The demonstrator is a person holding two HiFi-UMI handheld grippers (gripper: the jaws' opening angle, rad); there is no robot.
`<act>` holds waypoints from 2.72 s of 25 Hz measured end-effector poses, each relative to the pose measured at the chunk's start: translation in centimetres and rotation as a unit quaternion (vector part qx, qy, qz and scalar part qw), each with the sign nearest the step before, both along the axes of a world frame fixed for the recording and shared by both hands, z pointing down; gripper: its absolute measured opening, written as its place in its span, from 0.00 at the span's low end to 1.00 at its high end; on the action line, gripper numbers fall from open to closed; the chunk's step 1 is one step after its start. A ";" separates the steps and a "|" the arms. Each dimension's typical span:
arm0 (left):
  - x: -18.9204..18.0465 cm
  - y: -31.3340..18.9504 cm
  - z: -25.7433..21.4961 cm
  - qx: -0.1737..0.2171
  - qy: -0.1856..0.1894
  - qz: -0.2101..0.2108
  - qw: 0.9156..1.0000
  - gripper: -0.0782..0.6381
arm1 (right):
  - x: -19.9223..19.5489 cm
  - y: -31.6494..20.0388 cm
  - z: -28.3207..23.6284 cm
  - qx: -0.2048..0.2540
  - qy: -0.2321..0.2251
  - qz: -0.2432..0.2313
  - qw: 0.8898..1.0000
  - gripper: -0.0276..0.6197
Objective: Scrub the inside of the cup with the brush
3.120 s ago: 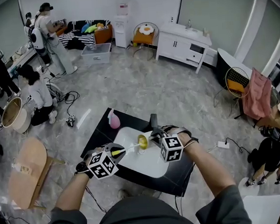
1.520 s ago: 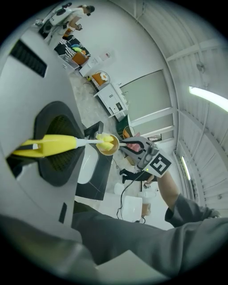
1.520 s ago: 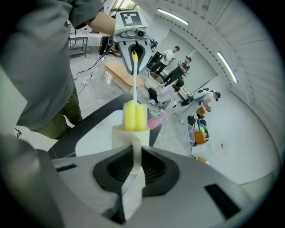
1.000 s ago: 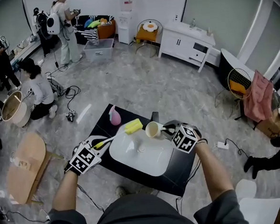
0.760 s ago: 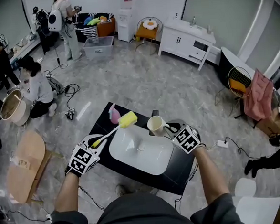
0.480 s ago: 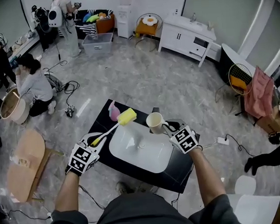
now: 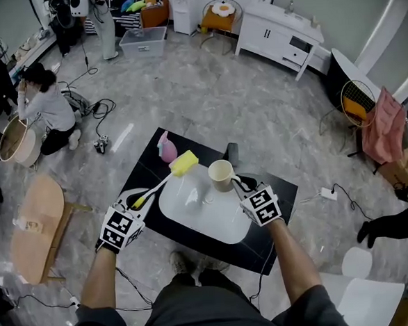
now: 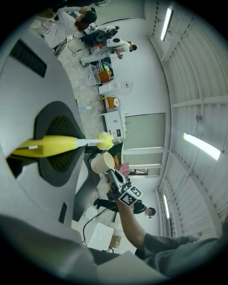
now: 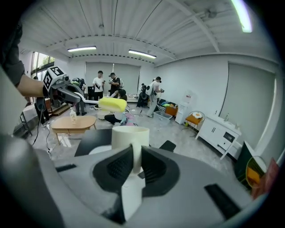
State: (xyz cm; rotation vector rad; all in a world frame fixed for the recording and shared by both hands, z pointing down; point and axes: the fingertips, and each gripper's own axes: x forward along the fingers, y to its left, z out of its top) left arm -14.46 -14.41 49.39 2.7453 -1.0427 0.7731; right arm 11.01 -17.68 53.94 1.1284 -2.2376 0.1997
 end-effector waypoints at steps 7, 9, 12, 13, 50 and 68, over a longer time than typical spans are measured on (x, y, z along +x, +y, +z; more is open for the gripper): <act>-0.1 -0.8 4.7 -0.032 -0.001 -0.012 0.999 0.16 | -2.2 -0.1 5.0 -0.014 -0.019 0.003 1.000 0.11; 0.1 -1.0 6.1 -0.039 -0.004 -0.013 0.999 0.16 | -2.7 -0.2 6.3 -0.019 -0.023 0.001 1.000 0.11; 0.3 -1.3 7.9 -0.048 -0.003 -0.017 0.999 0.16 | -3.2 -0.2 8.5 -0.027 -0.027 -0.002 0.999 0.11; 0.3 -1.4 8.4 -0.050 -0.003 -0.019 0.999 0.16 | -3.3 -0.2 9.2 -0.029 -0.028 -0.003 0.999 0.11; 1.4 -3.4 23.1 -0.111 -0.005 -0.036 0.993 0.16 | -2.6 -3.1 31.2 -0.072 -0.053 0.036 0.995 0.11; 1.6 -2.8 22.6 -0.114 -0.003 -0.035 0.993 0.16 | -0.1 -0.2 33.8 -0.134 0.060 -0.008 0.989 0.17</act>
